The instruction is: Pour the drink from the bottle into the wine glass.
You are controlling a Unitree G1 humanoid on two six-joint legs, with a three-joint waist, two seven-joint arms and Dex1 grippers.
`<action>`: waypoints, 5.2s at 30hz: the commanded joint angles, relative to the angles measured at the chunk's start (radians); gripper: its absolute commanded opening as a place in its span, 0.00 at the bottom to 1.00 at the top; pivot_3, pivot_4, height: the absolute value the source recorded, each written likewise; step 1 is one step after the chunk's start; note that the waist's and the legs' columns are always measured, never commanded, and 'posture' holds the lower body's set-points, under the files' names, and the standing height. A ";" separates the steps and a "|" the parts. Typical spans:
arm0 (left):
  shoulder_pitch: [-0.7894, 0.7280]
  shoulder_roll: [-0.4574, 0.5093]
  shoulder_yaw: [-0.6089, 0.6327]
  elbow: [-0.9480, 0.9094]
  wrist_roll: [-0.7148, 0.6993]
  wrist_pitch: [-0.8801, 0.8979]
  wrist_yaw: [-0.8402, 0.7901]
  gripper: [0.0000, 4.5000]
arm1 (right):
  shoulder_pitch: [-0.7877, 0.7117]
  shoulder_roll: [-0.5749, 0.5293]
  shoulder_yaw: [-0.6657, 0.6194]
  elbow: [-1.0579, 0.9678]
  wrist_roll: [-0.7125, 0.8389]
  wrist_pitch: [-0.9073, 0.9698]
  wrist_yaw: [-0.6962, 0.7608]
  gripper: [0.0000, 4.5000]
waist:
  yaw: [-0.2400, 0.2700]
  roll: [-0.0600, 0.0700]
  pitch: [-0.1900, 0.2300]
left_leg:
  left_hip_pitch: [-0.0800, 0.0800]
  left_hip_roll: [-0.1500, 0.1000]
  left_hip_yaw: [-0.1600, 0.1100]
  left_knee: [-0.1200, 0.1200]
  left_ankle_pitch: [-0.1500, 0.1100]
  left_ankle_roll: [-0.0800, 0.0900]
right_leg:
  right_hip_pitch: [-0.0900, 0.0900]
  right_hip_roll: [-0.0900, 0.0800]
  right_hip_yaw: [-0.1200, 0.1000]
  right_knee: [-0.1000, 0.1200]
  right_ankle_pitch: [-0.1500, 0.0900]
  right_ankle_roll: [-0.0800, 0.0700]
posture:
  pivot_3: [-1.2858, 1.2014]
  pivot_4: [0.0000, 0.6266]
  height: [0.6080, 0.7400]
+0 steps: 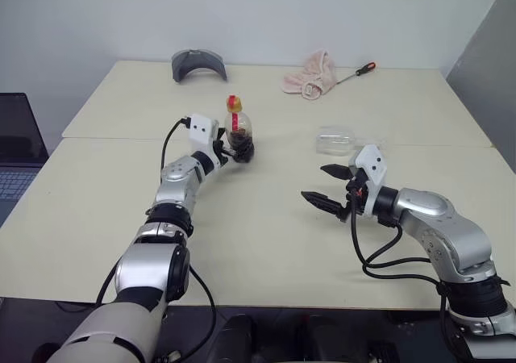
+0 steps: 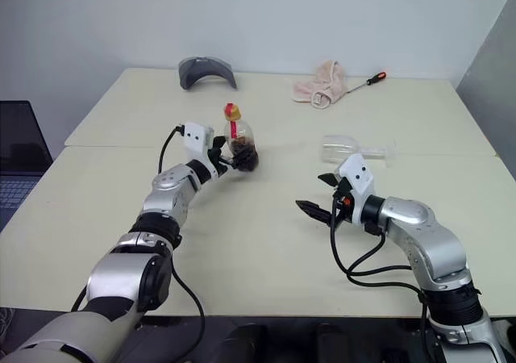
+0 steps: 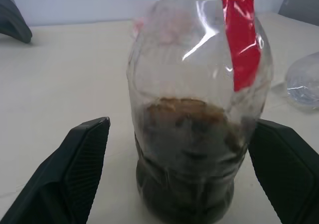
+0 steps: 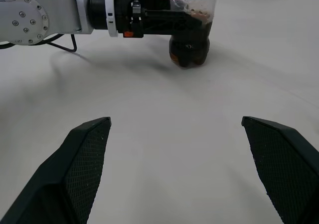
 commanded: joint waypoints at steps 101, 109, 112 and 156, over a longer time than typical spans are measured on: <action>0.387 0.021 -0.216 -0.997 -0.116 0.376 -0.317 0.40 | -0.699 0.096 0.146 0.759 -0.046 -0.303 0.652 0.26 | -0.048 0.003 0.000 | -0.007 0.002 -0.002 0.007 0.000 0.000 | -0.008 0.004 0.000 0.008 0.003 -0.004 | 0.52 0.24 1.00; 0.398 0.027 -0.220 -0.987 -0.109 0.370 -0.301 0.39 | -0.629 0.047 0.023 0.497 0.068 -0.076 0.552 0.78 | -0.022 0.003 0.001 | -0.009 0.001 -0.004 0.008 0.000 0.000 | -0.009 0.003 0.000 0.007 0.003 -0.005 | 0.52 0.24 1.00; 0.389 0.019 -0.220 -0.963 -0.100 0.356 -0.284 0.39 | -0.588 0.026 -0.033 0.324 0.092 -0.002 0.433 0.94 | -0.019 0.003 0.001 | -0.009 0.001 -0.005 0.009 0.000 0.000 | -0.008 0.003 0.000 0.007 0.003 -0.005 | 0.52 0.24 1.00; 0.317 -0.011 -0.217 -0.808 -0.057 0.263 -0.257 0.34 | -0.390 0.636 -0.023 -0.133 -0.207 0.532 -0.700 0.73 | -0.027 0.004 -0.001 | -0.019 0.000 -0.004 0.008 0.005 -0.007 | -0.024 0.003 0.001 0.017 0.003 -0.005 | 0.52 0.24 1.00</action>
